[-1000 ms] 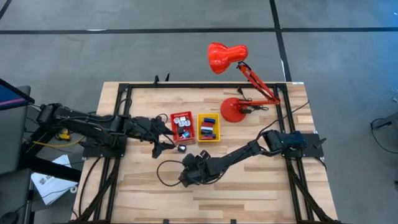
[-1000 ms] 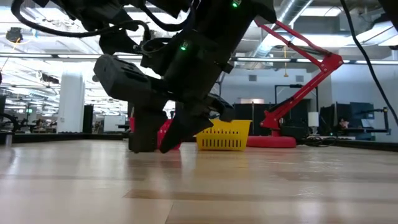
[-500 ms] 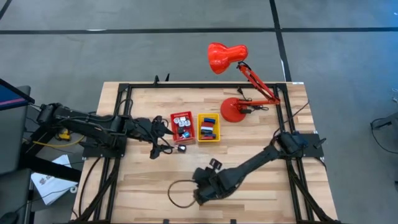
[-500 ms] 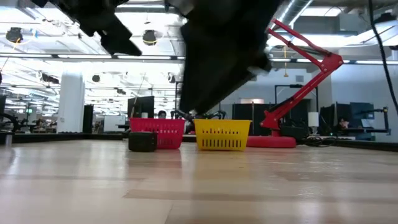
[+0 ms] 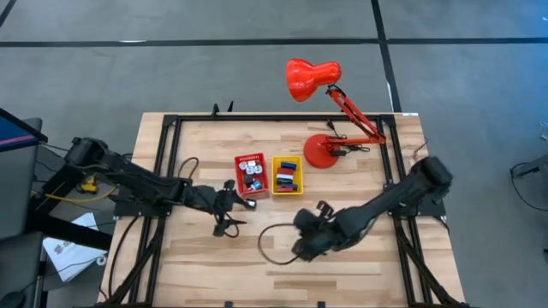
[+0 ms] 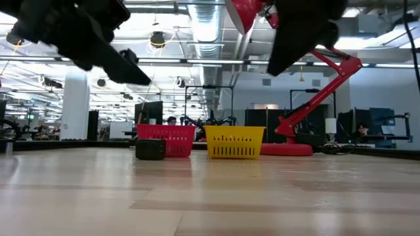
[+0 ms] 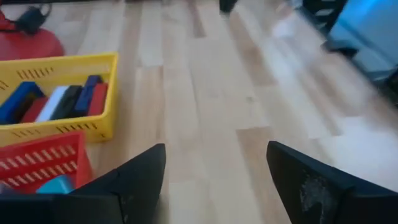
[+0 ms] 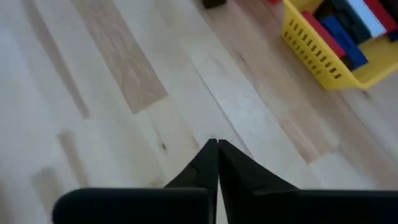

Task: Pick & Place Office items
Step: Put the black charger adapter into the red basket

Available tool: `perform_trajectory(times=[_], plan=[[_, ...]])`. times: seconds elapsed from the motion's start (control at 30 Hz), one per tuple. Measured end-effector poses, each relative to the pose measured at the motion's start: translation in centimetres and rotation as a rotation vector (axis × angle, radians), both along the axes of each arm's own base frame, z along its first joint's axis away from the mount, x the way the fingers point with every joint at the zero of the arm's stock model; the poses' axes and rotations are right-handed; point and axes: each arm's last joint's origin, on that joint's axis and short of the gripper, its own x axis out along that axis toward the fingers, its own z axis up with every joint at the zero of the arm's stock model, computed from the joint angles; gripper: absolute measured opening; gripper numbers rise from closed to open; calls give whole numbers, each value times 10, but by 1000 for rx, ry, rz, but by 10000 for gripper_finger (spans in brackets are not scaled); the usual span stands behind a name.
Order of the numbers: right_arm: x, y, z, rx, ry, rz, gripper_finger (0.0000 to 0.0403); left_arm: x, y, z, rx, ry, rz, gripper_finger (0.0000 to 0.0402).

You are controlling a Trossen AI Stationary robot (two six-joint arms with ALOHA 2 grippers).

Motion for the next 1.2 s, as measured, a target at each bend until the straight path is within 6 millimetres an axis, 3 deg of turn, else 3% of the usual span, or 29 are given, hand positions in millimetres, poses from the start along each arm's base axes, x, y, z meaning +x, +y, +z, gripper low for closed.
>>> perform_trajectory(times=[0.17, 0.33, 0.53, 0.97, 1.2], plan=[[-26, -13, 1, 133, -203, -33, 21, 13, 3, -21, 59, 32, 65, 266], [-35, -18, 1, 202, -326, -31, 28, 18, 6, -40, 89, 102, 104, 261], [-34, -18, -1, 199, -325, -32, 27, 20, 9, -49, 167, 123, 212, 252], [-34, -18, -1, 193, -329, -34, 22, 21, 9, -69, 208, 210, 221, 235], [-34, -18, -1, 194, -329, -36, 22, 21, 9, -70, 210, 210, 225, 232]])
